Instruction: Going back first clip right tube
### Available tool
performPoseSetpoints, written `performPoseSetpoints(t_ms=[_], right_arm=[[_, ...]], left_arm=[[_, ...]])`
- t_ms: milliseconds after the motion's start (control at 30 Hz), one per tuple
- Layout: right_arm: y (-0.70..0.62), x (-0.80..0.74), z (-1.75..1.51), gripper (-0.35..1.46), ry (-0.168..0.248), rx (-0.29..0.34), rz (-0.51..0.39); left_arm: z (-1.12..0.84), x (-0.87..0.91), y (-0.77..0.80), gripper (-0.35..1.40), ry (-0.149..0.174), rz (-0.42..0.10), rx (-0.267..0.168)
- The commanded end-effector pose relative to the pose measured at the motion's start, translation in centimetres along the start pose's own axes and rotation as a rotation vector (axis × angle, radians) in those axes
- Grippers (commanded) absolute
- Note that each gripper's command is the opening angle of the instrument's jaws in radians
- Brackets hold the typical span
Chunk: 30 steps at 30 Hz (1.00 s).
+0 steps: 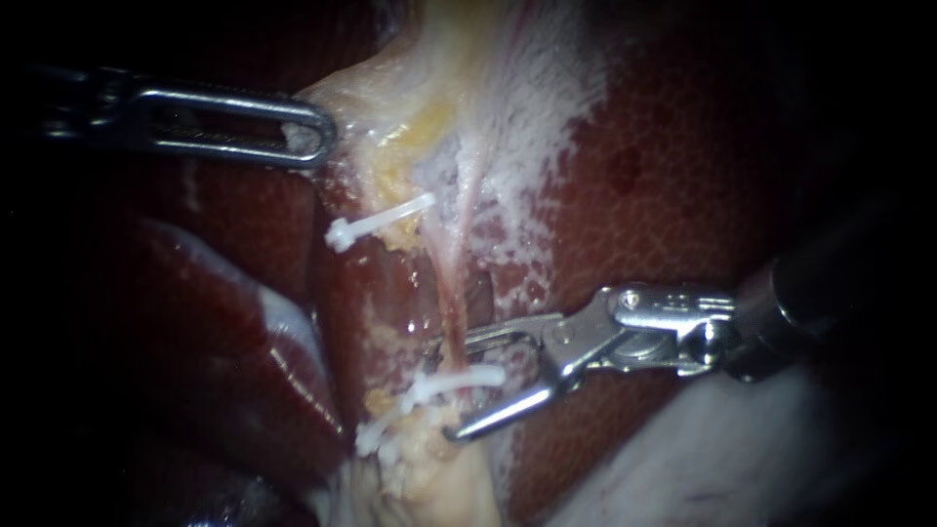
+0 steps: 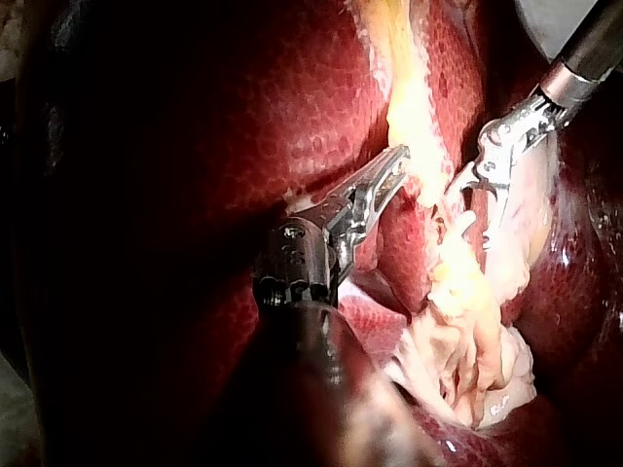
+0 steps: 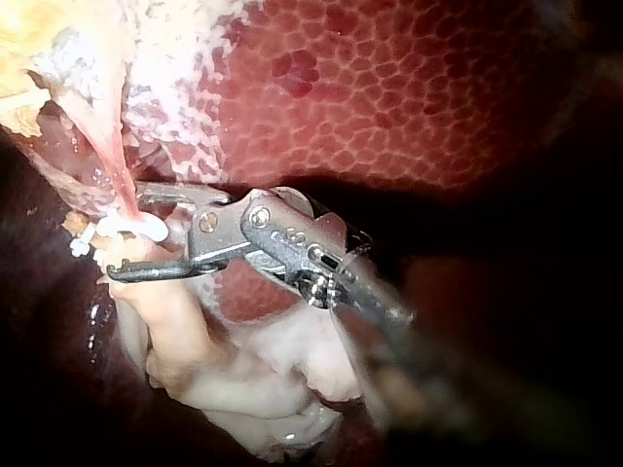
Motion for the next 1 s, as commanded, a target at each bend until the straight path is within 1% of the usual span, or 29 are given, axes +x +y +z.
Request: performPoseSetpoints(t_ms=[33, 133, 267, 400, 500, 633, 833, 1000], right_arm=[[-0.01, 0.04, -0.07, 0.6, 0.002, -0.01, -0.013], [-0.02, 0.13, -0.22, 0.6, 0.006, -0.024, -0.038], [-0.06, 0.21, -0.41, 0.6, 0.008, -0.032, -0.063], [-0.1, 0.24, -0.59, 0.6, 0.006, -0.025, -0.089], [-0.14, 0.28, -0.71, 0.6, 0.007, -0.033, -0.103], [-0.17, 0.37, -0.87, 0.6, 0.01, -0.056, -0.127], [-0.21, 0.58, -1.05, 0.6, 0.013, -0.101, -0.164], [-0.25, 0.67, -1.16, 0.6, 0.015, -0.119, -0.164]], left_arm=[[0.01, 0.01, 0.01, -0.35, 0.0, 0.0, -0.001], [0.01, 0.01, 0.01, -0.35, 0.0, 0.0, -0.001], [0.01, 0.01, 0.01, -0.35, 0.0, 0.0, -0.001], [0.01, 0.02, 0.01, -0.35, 0.0, 0.001, -0.001], [0.01, 0.02, 0.01, -0.35, 0.0, 0.001, -0.001], [0.01, 0.02, 0.01, -0.35, 0.0, 0.001, -0.001], [0.02, 0.04, 0.02, -0.35, 0.001, 0.002, 0.001], [0.03, 0.06, 0.02, -0.35, 0.0, 0.003, 0.0]])
